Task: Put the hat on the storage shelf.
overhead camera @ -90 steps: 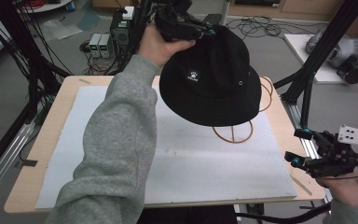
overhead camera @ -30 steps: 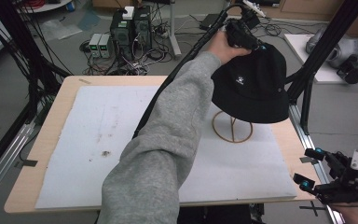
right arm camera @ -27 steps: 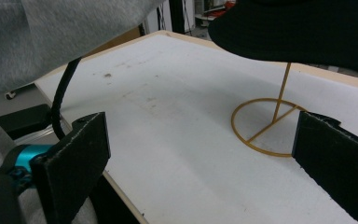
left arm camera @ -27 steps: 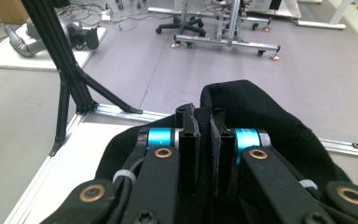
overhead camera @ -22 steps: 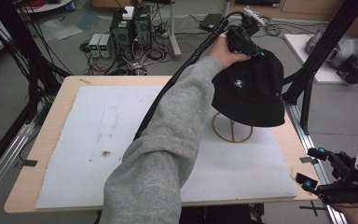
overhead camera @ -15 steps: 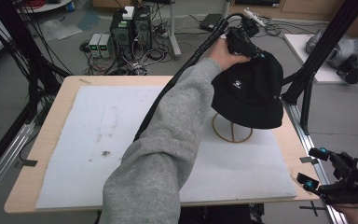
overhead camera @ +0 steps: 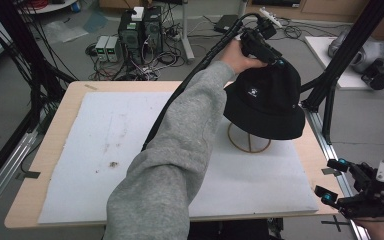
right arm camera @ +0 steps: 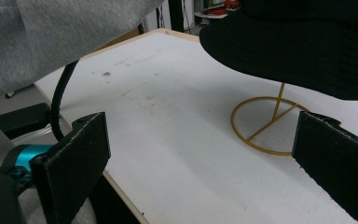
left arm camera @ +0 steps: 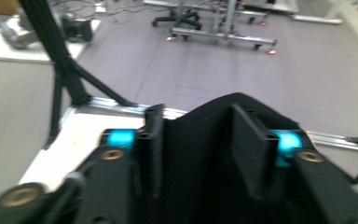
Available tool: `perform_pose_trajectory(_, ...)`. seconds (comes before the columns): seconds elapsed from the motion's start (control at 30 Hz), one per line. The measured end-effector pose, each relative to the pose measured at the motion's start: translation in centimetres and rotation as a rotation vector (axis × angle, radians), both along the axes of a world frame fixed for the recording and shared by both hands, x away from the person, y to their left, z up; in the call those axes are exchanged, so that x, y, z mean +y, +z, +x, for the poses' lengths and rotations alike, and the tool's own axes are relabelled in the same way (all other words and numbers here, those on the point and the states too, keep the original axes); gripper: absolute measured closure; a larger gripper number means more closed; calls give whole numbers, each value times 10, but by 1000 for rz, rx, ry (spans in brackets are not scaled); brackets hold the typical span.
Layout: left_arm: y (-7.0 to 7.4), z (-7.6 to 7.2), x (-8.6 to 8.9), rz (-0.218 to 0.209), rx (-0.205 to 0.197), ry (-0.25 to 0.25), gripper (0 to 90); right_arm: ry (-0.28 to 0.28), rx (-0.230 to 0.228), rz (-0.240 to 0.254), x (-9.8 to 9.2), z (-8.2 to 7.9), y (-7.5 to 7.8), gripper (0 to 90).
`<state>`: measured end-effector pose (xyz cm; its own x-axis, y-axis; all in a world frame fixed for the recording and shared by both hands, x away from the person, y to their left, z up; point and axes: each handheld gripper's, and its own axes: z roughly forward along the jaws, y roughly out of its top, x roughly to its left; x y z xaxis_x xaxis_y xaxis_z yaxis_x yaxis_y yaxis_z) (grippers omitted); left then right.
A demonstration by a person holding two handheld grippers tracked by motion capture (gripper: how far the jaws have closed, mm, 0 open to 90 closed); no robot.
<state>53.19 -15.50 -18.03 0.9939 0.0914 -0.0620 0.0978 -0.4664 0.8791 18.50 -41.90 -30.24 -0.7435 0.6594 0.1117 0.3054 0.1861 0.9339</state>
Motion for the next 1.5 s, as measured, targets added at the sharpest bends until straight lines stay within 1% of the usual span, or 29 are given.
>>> perform_pose_trajectory(0.03,0,1,1,-2,14,-13,433,-1,-1,0,0,0,0,34)
perform_pose_trajectory(0.07,0,1,2,-14,25,-21,374,-1,-1,-2,-1,0,-1,34)
perform_pose_trajectory(0.1,1,1,3,-15,23,-22,299,-1,3,2,-1,1,-1,34)
perform_pose_trajectory(0.17,3,0,4,-27,28,-17,238,-1,2,2,-1,1,-1,34)
perform_pose_trajectory(0.23,4,-1,4,-23,28,-6,144,1,2,3,-1,1,-1,34)
perform_pose_trajectory(0.27,5,-1,4,-25,32,-3,128,0,3,3,-1,1,-2,34)
perform_pose_trajectory(0.4,5,-3,6,-6,32,9,97,-1,4,1,-1,1,-2,34)
perform_pose_trajectory(0.47,5,-6,7,0,35,4,90,-1,4,2,-1,2,-2,34)
perform_pose_trajectory(0.57,6,-11,9,16,28,3,89,-1,7,1,-1,2,-3,34)
perform_pose_trajectory(0.6,6,-13,9,12,28,4,89,-2,5,1,-1,2,-3,34)
perform_pose_trajectory(0.63,7,-15,9,17,26,-1,89,-6,10,3,-1,2,-3,34)
perform_pose_trajectory(0.83,15,-26,13,18,2,-12,88,-16,4,9,-4,2,-2,34)
perform_pose_trajectory(0.9,17,-30,15,17,2,-17,88,-18,0,13,-5,2,-1,34)
perform_pose_trajectory(0.97,19,-33,18,21,-12,-16,88,-19,-6,17,-6,3,0,34)
perform_pose_trajectory(1.03,20,-37,23,31,-26,-13,88,-24,-13,23,-7,4,1,34)
perform_pose_trajectory(1.1,20,-40,26,32,-35,-2,88,-33,-13,24,-8,6,2,34)
perform_pose_trajectory(1.13,19,-42,30,25,-46,11,88,-35,-15,21,-9,7,2,34)
perform_pose_trajectory(1.17,18,-44,36,4,-57,31,88,-36,-15,26,-9,8,2,34)
perform_pose_trajectory(1.2,17,-43,39,-1,-46,29,89,-33,-19,32,-10,9,3,34)
perform_pose_trajectory(1.23,17,-43,42,6,-39,30,88,-35,-21,33,-10,9,3,34)
perform_pose_trajectory(1.3,16,-44,50,37,-33,48,85,-36,-26,29,-10,11,5,34)
perform_pose_trajectory(1.37,18,-49,57,57,-48,47,83,-38,-34,19,-9,13,6,34)
perform_pose_trajectory(1.4,20,-52,60,56,-53,44,83,-37,-36,18,-8,14,6,34)
perform_pose_trajectory(1.47,24,-59,65,52,-67,42,83,-33,-34,30,-9,17,6,34)
perform_pose_trajectory(1.5,26,-62,68,42,-73,45,83,-34,-33,41,-9,19,6,34)
